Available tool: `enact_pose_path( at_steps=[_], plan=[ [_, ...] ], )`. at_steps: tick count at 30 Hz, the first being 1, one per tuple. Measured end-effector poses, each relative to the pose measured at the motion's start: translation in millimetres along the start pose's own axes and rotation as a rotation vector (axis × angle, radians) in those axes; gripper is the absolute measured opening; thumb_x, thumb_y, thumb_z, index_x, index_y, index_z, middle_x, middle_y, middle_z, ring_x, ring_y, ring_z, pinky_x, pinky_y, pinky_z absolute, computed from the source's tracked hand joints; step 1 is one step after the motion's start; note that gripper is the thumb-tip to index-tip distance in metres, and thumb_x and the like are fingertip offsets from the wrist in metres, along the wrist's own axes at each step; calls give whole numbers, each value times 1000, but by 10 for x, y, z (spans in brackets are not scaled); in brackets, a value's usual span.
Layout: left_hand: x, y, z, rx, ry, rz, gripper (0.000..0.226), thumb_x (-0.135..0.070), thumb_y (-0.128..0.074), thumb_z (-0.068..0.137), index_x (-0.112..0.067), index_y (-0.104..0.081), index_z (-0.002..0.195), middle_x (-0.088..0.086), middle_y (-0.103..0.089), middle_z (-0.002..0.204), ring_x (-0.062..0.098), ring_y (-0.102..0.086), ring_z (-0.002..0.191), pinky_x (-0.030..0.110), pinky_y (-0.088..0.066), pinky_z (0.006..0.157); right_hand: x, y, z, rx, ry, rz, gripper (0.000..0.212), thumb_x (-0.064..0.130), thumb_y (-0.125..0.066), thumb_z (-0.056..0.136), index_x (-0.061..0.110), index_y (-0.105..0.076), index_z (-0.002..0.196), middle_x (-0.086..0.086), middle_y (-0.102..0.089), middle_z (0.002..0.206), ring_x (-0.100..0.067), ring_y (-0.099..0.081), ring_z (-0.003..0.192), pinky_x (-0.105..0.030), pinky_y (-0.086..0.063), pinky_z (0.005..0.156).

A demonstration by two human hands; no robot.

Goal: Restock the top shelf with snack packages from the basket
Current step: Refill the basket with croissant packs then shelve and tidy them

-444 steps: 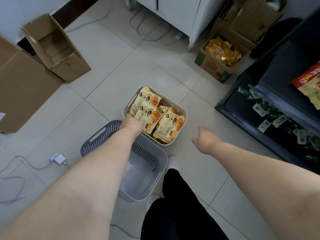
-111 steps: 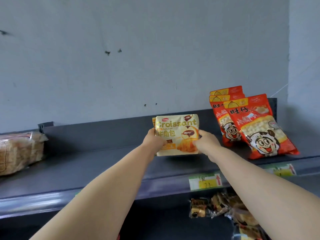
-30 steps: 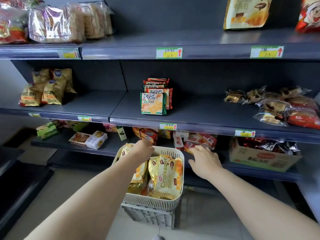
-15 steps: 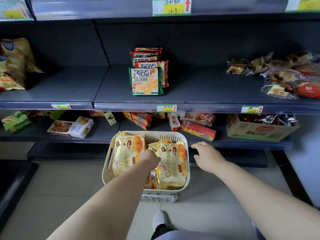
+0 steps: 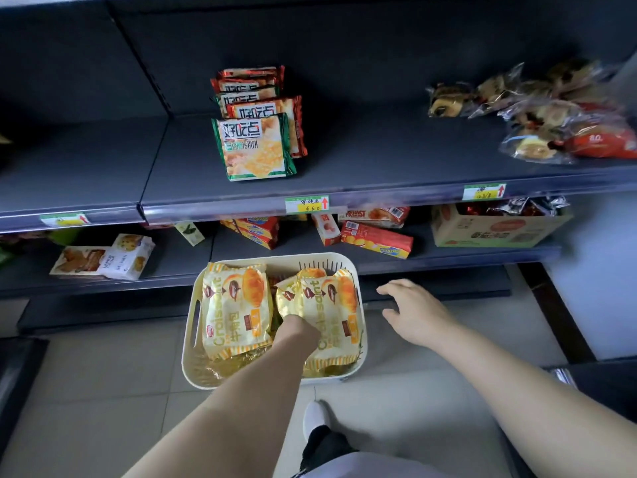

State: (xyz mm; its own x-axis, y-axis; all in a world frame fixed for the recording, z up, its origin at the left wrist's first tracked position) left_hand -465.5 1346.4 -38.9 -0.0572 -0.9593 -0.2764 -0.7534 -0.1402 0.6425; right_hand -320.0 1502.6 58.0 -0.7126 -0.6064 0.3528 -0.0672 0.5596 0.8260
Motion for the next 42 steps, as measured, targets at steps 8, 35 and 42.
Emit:
enact_pose_path(
  at_steps=[8,35,42],
  plan=[
    [51,-31,-4,-61,-30,22,18,-30,-58,93,-12,-60,93,2,-59,78,17,-56,67,28,-47,58,-137,-123,-61,47,-17,-12,45,24,-51,97,24,-45,142,3,-37,149,-18,-37,136,-29,-33,107],
    [-334,896,-1526,-28,-716,-74,26,-6,-61,94,-14,-45,75,2,-66,124,14,-61,108,25,-46,79,-185,-216,-592,190,-31,674,72,41,-80,75,19,-43,133,1,-57,130,-20,-56,116,-42,-47,101],
    [-537,988,-1722,-342,-671,-208,11,-21,-70,89,-20,-61,83,-4,-62,127,21,-59,111,36,-47,88,-374,-9,-751,30,-46,908,45,37,-73,84,18,-52,119,0,-63,115,-21,-61,105,-42,-50,96]
  ],
)
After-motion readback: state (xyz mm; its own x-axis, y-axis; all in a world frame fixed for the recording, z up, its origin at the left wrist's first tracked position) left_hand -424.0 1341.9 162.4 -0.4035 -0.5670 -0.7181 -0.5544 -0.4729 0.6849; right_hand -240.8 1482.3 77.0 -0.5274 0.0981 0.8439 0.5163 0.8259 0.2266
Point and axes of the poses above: each hand's wrist, its own z-axis towards the middle knuckle, its own y-axis out of the back of the hand, x = y × z, the point moved 5 cm from there along z, towards the middle knuckle
